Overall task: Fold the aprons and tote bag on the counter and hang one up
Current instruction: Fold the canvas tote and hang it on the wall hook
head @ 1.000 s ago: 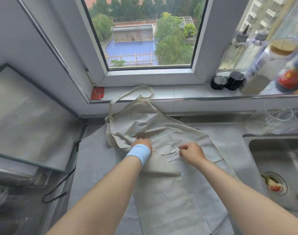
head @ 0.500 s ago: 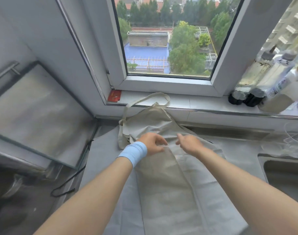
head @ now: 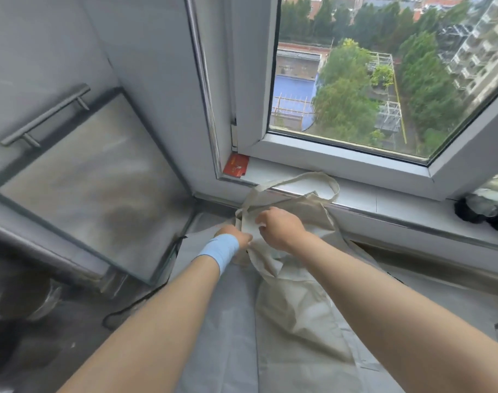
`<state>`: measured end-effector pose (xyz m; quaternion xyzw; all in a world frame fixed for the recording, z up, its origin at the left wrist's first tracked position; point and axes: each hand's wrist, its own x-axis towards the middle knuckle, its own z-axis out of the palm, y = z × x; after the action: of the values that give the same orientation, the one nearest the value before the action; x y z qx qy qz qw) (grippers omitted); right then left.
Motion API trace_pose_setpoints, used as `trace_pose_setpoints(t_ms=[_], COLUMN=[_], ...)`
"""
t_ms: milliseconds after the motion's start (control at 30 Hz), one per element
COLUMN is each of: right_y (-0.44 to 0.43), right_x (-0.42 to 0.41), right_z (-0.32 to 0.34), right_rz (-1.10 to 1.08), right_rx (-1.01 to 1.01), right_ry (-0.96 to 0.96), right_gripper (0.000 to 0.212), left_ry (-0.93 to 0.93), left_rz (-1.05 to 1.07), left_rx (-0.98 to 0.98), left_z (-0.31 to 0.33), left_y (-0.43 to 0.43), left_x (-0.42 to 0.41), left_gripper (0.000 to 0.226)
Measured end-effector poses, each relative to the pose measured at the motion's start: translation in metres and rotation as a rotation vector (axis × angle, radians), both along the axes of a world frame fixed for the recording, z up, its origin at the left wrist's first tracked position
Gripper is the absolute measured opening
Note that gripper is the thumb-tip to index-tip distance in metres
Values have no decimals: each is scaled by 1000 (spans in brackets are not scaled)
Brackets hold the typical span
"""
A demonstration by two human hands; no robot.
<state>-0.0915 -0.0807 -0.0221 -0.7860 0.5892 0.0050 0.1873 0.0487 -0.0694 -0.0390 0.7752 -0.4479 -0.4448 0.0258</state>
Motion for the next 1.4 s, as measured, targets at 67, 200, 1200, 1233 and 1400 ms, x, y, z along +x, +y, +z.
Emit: trace_pose_setpoints(t_ms=[67,200,1200,1233,1400], right_y=[-4,-7,36,46,96], right_x=[9,13,-26,-27,-35], right_z=[-6,-12,-21,-25,-62], right_rz=[-35,-135,-515,-417,-59], right_rx=[76,216,-247,-307,-249], right_ry=[7,-19,-556,-478,-91], right_gripper=[29,33,50,55,59], left_ry=[-2,53,345,309,110], left_rz=[-4,45,35,72,-5], left_rx=[-23,-37,-52,-107,-325], left_z=[-7,-9,-15,-18,-21], left_y=[-5,-20,24,21,12], left_x=[-3,0,-5,-4,-3], left_gripper=[21,8,15,10,32])
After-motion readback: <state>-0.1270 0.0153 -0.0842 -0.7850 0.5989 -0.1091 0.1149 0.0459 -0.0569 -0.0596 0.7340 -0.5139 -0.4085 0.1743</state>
